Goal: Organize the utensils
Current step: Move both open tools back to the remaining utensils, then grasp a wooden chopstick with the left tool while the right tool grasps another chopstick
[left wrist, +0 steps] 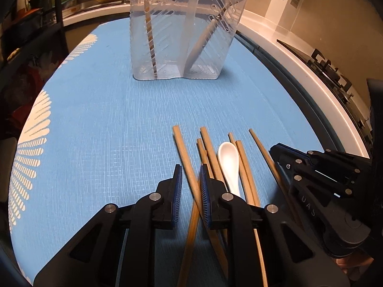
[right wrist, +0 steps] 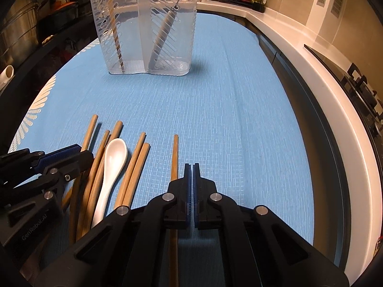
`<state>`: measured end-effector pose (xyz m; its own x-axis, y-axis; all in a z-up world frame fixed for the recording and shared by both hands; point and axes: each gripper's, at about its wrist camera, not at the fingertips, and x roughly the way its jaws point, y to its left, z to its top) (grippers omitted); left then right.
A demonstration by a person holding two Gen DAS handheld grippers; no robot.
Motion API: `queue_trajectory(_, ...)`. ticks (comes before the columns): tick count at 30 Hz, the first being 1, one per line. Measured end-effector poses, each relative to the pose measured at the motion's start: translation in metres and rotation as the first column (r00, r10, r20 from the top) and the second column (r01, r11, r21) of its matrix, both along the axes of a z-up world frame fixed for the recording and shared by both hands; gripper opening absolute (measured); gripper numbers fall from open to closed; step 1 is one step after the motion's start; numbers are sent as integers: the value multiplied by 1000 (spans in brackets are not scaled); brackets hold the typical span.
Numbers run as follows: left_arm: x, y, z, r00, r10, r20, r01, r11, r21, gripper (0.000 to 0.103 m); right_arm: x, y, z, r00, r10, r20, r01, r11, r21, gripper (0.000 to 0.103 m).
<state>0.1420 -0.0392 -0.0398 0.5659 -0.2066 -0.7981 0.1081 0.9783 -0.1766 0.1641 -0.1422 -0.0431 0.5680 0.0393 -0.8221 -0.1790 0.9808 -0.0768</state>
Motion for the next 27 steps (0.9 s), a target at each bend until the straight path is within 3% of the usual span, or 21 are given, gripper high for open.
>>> queue_trajectory(5,1,2,4,1000,16,20,-17,1000,25,7,1,-2,0,1000,-6,-2,6,1000,8,0)
queue_trajectory(9,2,14,11,998,50,41,-53,997,64,7,4,-5,1,1000,-22,-5,23,999,26,0)
queue_trajectory(16,11,41,7,994,112,9,-113,990,88,7,8,-9,2,999,-37,-7,38,997,73,4)
queue_trajectory(20,13,44,2,994,106,-4,-105,989,100,7,10,-12,11,1000,-20,15,18,989,149,5)
queue_trajectory(27,12,41,1,997,77,-3,-76,990,120,7,10,4,4,999,41,4,-41,991,130,6)
